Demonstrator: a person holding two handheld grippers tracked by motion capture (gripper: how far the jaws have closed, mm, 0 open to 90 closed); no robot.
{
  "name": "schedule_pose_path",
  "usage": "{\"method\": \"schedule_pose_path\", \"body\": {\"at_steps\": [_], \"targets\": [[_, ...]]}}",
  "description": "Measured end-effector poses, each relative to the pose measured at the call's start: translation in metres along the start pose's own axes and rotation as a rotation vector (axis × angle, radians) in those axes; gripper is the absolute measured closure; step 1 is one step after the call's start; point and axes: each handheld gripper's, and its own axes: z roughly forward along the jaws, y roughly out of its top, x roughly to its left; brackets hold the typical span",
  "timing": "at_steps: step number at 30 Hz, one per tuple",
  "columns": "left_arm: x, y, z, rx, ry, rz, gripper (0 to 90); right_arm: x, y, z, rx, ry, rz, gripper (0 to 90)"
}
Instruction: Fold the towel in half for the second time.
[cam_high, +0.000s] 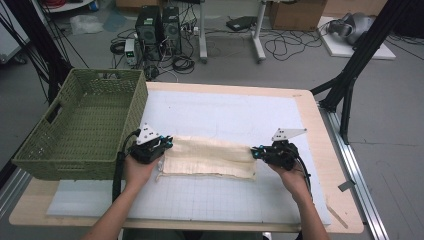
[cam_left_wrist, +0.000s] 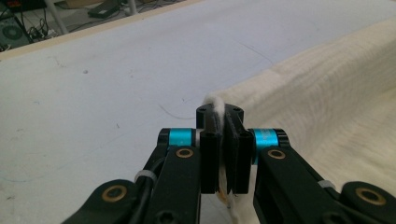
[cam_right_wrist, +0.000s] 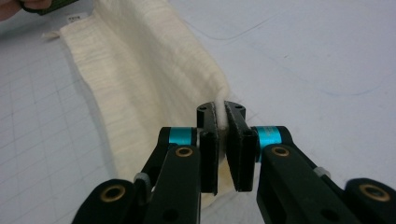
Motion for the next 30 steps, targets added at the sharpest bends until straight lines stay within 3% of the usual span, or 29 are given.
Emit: {"method": "schedule_pose_path", "body": {"at_steps": [13, 18, 21, 25, 27, 30], "targets": [[-0.014, -0.019, -0.019, -0.024, -0.04, 0.033, 85.0, 0.015, -0.02, -0.003, 0.007, 0.021, -0.009, 82.2], [-0.02, -0.026, -0.025, -0.007, -0.06, 0.034, 84.9, 0.018, -0.026, -0.004, 0.03, 0.027, -0.01, 80.5], [-0.024, -0.03, -0.028, 0.02, -0.07, 0.056, 84.7, 0.02, -0.029, -0.004, 0.051, 0.055, -0.013, 75.0], [-0.025, -0.031, -0.032, 0.036, -0.075, 0.066, 84.5, 0.021, -0.021, -0.014, -0.002, 0.067, 0.002, 62.8], [-0.026, -0.031, -0.034, 0.044, -0.079, 0.07, 84.3, 0.023, -0.013, -0.018, -0.033, 0.061, 0.014, 60.3], [-0.026, -0.033, -0.037, 0.045, -0.082, 0.063, 83.9, 0.029, 0.001, -0.015, -0.057, 0.061, -0.01, 59.8]]}}
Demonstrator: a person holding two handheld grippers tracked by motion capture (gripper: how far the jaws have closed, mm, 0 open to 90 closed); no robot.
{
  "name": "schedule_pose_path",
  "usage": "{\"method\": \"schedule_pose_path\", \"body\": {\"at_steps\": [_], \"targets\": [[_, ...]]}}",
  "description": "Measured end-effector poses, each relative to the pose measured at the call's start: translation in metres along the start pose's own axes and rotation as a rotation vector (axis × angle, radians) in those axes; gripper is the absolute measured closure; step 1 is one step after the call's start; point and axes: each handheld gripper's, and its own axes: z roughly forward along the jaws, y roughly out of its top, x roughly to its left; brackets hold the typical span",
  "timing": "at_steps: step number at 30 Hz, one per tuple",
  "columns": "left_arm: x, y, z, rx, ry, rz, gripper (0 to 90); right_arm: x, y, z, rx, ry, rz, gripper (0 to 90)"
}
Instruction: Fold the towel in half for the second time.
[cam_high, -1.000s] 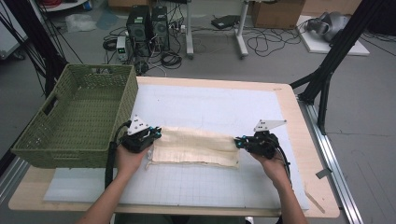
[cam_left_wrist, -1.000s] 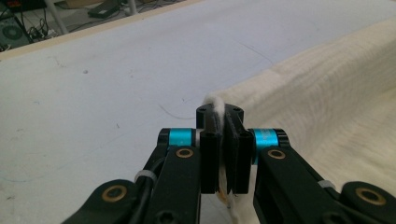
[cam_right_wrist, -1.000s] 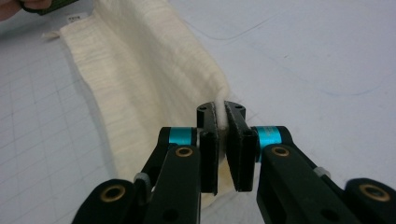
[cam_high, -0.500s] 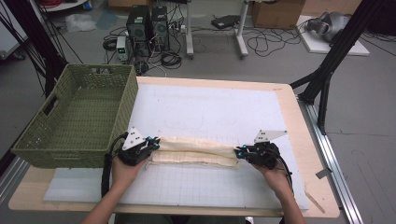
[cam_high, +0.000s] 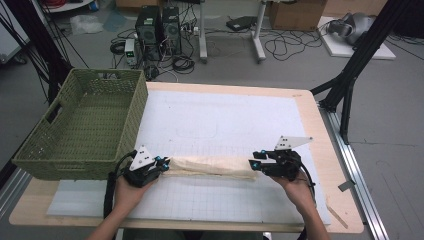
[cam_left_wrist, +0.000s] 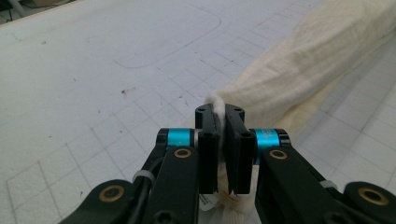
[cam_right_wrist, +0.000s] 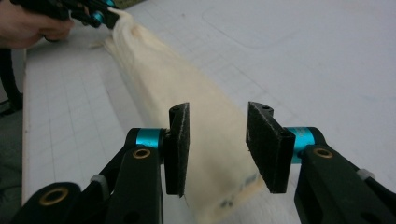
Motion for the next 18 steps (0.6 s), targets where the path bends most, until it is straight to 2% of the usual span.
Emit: {"method": "schedule_pose_path", "body": {"at_steps": [3, 5, 8, 10, 12, 18], "targets": [[-0.001, -0.002, -0.001, 0.012, -0.01, -0.005, 82.1, 0.011, 0.009, 0.018, 0.02, 0.029, -0.011, 60.4], [-0.001, -0.003, -0.001, 0.023, -0.023, -0.01, 79.5, 0.019, 0.011, 0.034, 0.048, 0.064, -0.04, 60.7], [-0.001, -0.001, -0.005, 0.031, -0.047, -0.026, 69.2, 0.026, 0.011, 0.053, 0.097, 0.091, -0.065, 60.7], [-0.001, 0.003, -0.01, 0.003, -0.054, -0.028, 64.0, 0.029, 0.009, 0.058, 0.124, 0.1, -0.066, 61.1], [-0.001, 0.009, -0.015, -0.017, -0.061, -0.024, 59.8, 0.027, 0.006, 0.06, 0.144, 0.105, -0.063, 65.5], [-0.001, 0.026, -0.019, -0.066, -0.079, -0.023, 59.3, 0.027, -0.006, 0.062, 0.187, 0.105, -0.059, 69.0]]}}
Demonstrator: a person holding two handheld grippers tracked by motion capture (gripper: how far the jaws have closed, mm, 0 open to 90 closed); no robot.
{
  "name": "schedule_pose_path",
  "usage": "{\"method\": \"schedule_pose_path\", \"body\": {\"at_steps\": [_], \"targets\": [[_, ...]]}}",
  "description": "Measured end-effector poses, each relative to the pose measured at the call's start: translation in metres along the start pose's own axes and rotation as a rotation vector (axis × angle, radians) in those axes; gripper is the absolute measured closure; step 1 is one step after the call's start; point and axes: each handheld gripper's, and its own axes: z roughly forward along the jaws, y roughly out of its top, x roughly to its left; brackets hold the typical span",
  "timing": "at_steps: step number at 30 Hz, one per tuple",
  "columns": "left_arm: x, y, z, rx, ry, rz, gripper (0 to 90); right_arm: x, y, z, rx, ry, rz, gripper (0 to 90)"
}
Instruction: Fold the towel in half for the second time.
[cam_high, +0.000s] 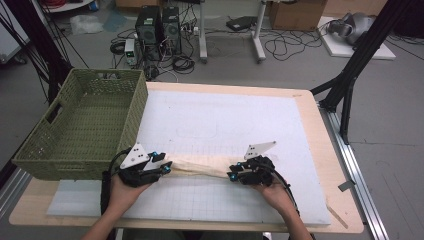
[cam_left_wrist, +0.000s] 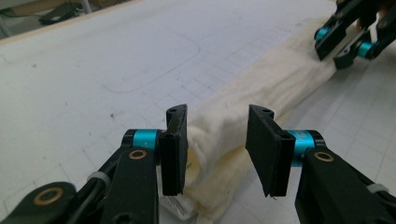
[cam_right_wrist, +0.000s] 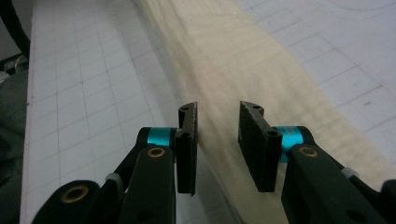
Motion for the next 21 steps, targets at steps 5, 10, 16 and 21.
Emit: {"method": "schedule_pose_path", "body": {"at_steps": [5, 10, 16, 21], "targets": [[0.001, 0.002, 0.011, 0.036, -0.002, 0.015, 70.7, 0.001, -0.004, 0.004, 0.012, -0.003, -0.008, 70.8], [0.002, -0.01, 0.02, 0.13, -0.011, 0.013, 81.9, 0.0, -0.005, 0.001, 0.01, -0.005, -0.011, 71.0], [0.005, -0.026, 0.022, 0.217, -0.033, -0.009, 81.3, -0.002, -0.011, -0.006, 0.01, -0.022, -0.005, 71.0], [0.006, -0.023, 0.021, 0.212, -0.041, -0.009, 78.7, -0.004, -0.017, -0.014, -0.003, -0.035, 0.003, 69.0]]}}
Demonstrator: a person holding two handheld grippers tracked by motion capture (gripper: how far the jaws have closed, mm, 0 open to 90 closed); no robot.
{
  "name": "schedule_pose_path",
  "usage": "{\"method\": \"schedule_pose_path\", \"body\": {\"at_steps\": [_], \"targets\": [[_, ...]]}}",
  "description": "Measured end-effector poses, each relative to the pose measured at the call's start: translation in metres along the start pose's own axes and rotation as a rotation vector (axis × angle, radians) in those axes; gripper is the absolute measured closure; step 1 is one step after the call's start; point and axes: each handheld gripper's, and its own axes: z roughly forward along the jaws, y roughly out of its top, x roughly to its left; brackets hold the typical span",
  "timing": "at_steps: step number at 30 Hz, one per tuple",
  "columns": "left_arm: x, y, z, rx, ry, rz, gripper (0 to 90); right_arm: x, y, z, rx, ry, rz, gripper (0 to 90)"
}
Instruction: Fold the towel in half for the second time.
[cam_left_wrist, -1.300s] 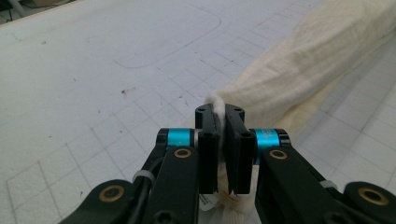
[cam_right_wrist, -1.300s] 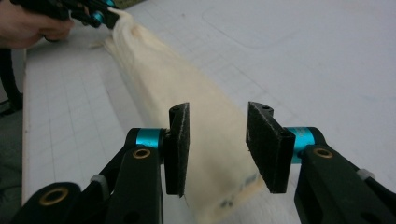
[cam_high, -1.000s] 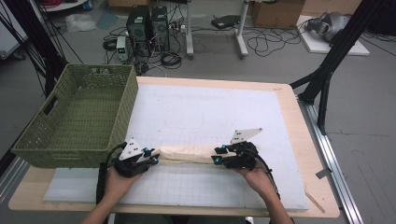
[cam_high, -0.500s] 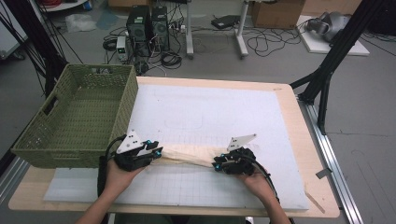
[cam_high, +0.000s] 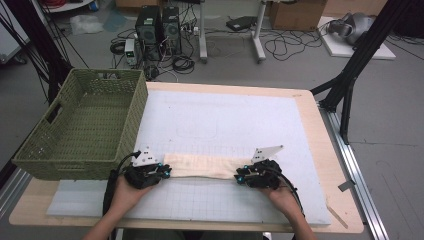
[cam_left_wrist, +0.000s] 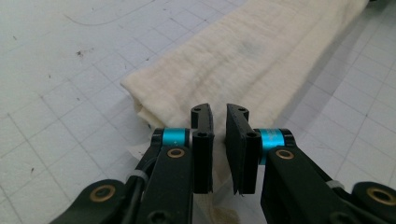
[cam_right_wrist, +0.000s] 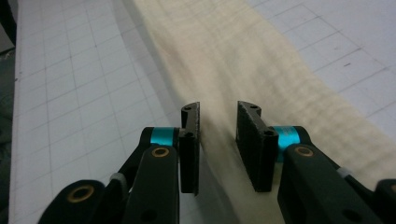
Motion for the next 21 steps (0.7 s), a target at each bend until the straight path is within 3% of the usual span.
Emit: {"method": "schedule_pose_path", "body": {"at_steps": [4, 7, 10, 17, 21], "targets": [[0.001, 0.011, -0.006, -0.074, -0.002, -0.004, 77.1, -0.003, 0.003, -0.015, -0.06, -0.028, -0.002, 67.6], [0.005, 0.02, -0.005, -0.098, 0.002, 0.0, 75.9, -0.009, 0.003, -0.023, -0.075, -0.061, 0.002, 66.9], [0.007, 0.02, 0.0, -0.07, 0.005, 0.0, 75.6, -0.012, 0.0, -0.026, -0.058, -0.068, 0.01, 66.6], [0.012, 0.001, 0.011, -0.006, 0.019, -0.031, 69.4, -0.013, -0.014, -0.024, -0.027, -0.071, 0.02, 64.6], [0.009, 0.003, 0.014, 0.007, 0.048, -0.012, 72.1, -0.015, -0.014, -0.024, -0.019, -0.093, 0.02, 61.3]]}}
